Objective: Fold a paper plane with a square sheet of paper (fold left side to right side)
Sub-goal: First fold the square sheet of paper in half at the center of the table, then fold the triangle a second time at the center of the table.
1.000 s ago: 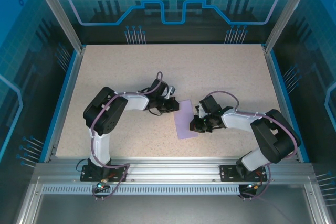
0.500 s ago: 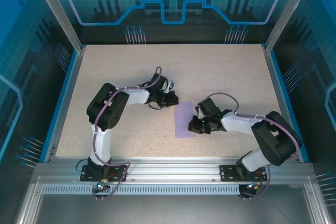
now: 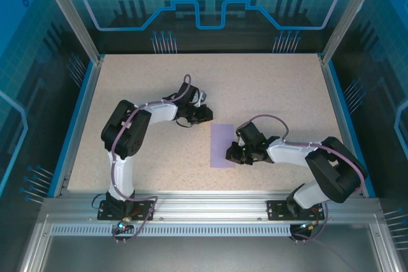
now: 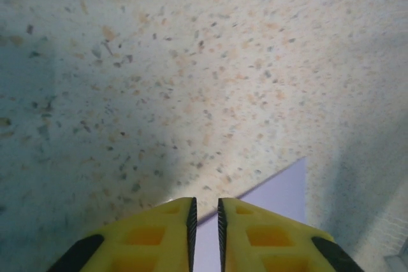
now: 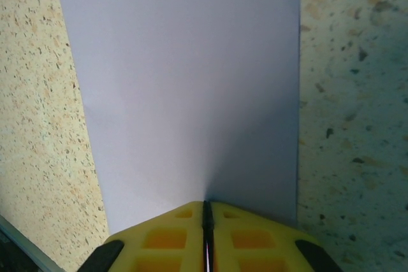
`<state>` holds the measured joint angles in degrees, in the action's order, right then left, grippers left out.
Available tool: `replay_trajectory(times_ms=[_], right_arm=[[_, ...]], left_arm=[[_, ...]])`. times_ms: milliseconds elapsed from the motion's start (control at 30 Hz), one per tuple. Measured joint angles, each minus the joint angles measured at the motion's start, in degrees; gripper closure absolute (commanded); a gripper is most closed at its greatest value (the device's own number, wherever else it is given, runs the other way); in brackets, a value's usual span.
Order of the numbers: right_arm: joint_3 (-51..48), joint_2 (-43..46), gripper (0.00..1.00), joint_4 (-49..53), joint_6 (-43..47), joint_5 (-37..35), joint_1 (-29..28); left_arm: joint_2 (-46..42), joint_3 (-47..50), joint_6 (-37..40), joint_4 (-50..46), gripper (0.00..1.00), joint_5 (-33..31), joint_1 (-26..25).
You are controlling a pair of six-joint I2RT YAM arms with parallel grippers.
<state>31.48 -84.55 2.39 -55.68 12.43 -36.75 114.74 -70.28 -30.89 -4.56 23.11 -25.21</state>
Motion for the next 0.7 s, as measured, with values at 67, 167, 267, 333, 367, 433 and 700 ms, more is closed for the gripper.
replay_trajectory(times_ms=[67, 167, 267, 333, 367, 433, 700], right_arm=[[0.0, 0.42, 0.8, 0.11, 0.48, -0.44, -0.39], [0.0, 1.81, 0.73, 1.16, 1.66, -1.6, -0.76], [0.07, 3.85, 0.65, 2.64, 3.3, -3.13, -0.76], [0.35, 5.81, 0.59, 3.8, 4.92, -4.22, -0.76], [0.55, 6.73, 0.57, 4.26, 5.84, -4.81, -0.76], [1.27, 8.98, 0.52, 5.11, 7.76, -6.01, -0.7], [3.04, 12.85, 0.39, 9.62, 13.7, -7.98, 3.69]], left_arm=[[-3.85, 1.22, 0.0, -0.33, 0.74, -0.42, 0.0], [-11.32, 3.8, -0.04, -0.66, 0.72, -0.63, -0.02], [-17.44, 6.21, -0.31, -1.14, 0.71, -0.59, -0.02], [-20.24, 8.39, -0.85, -1.29, 0.71, -0.55, -0.13], [-21.16, 9.68, -1.31, -1.29, 0.71, -0.44, -0.31], [-21.86, 12.02, -2.25, -1.64, 0.71, -0.26, -0.9], [-19.32, 16.83, -6.32, -2.23, 0.72, 0.11, -7.82]])
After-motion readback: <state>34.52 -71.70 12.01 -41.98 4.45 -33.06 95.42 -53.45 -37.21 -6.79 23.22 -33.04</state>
